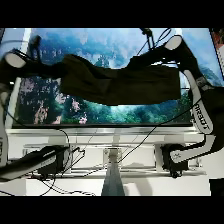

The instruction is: Fold the clothes and pants, and hang the long-sleeved shirts on hangers.

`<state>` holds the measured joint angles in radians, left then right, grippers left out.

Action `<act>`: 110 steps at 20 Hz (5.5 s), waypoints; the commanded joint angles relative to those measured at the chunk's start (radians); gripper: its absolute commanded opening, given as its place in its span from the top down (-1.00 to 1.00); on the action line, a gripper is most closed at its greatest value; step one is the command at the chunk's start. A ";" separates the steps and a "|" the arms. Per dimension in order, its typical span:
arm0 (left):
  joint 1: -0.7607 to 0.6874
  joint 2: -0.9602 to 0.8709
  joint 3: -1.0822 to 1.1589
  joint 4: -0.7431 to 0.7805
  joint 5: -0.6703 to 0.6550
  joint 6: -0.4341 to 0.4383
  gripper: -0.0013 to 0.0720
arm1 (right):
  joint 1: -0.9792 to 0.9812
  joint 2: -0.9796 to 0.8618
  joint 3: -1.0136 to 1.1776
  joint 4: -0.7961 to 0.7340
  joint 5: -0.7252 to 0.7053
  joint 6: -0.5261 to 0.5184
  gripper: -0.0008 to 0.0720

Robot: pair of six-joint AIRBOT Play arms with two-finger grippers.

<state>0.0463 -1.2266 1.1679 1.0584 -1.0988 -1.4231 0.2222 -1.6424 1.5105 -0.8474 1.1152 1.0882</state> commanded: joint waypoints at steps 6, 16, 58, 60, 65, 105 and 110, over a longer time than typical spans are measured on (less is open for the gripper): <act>0.006 0.264 0.121 0.095 -0.185 -0.104 0.92 | 0.444 -0.193 0.000 0.035 -0.380 0.347 0.90; -0.147 0.134 0.120 -0.175 -0.060 -0.103 0.92 | 0.275 -0.091 0.000 -0.370 -0.119 0.369 0.90; -0.802 -0.300 0.125 0.068 0.803 -0.141 -0.92 | -0.094 -0.127 -0.166 -0.073 0.005 -0.027 0.87; -0.761 -0.286 0.125 0.150 0.665 -0.141 -0.34 | -0.078 -0.117 -0.148 -0.073 -0.027 -0.025 0.90; -0.560 -0.160 0.125 0.419 0.238 -0.141 0.92 | -0.184 0.034 -0.101 -0.164 -0.068 0.097 0.90; -0.270 0.163 0.124 0.434 0.196 -0.141 0.92 | -0.062 0.615 -0.120 -0.595 0.010 0.305 0.90; -0.270 0.163 0.124 0.433 0.196 -0.141 0.92 | -0.018 0.606 -0.119 -0.621 0.010 0.306 0.90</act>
